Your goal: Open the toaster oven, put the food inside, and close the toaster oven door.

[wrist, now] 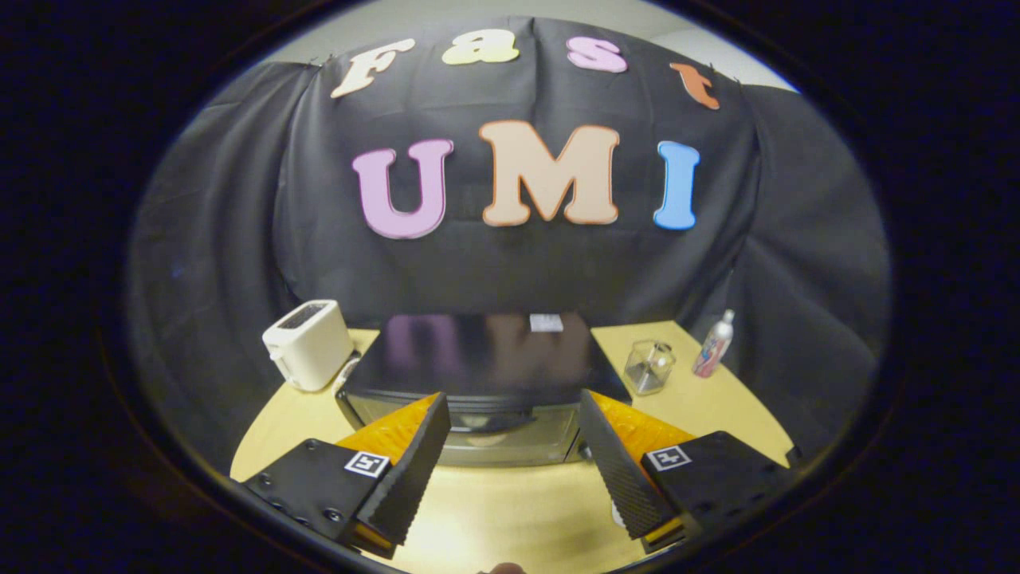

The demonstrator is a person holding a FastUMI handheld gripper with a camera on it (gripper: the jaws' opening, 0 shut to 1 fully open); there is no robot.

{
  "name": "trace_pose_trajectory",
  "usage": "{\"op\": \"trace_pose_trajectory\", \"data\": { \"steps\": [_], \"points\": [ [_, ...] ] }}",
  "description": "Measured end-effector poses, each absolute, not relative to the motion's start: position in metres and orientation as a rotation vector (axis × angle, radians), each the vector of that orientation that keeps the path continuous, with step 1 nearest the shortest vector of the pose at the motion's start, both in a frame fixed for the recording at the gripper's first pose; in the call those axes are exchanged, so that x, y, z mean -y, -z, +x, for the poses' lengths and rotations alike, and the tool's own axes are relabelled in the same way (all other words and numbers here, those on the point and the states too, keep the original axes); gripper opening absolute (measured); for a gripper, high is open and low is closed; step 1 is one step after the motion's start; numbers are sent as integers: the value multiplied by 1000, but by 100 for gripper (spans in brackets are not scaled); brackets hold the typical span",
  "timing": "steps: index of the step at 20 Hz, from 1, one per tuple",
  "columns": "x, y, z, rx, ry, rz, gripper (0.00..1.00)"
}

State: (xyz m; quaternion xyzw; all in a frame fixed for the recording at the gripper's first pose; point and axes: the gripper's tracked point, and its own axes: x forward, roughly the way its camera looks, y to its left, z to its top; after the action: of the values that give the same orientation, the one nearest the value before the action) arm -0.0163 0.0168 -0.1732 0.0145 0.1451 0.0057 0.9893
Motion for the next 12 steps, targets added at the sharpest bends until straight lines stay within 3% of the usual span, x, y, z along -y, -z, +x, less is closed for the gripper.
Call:
{"op": "trace_pose_trajectory", "data": {
  "steps": [7,12],
  "points": [
    [7,25,-11,-68,12,16,100],
    [18,-36,-11,35,17,65,100]
  ]
}}
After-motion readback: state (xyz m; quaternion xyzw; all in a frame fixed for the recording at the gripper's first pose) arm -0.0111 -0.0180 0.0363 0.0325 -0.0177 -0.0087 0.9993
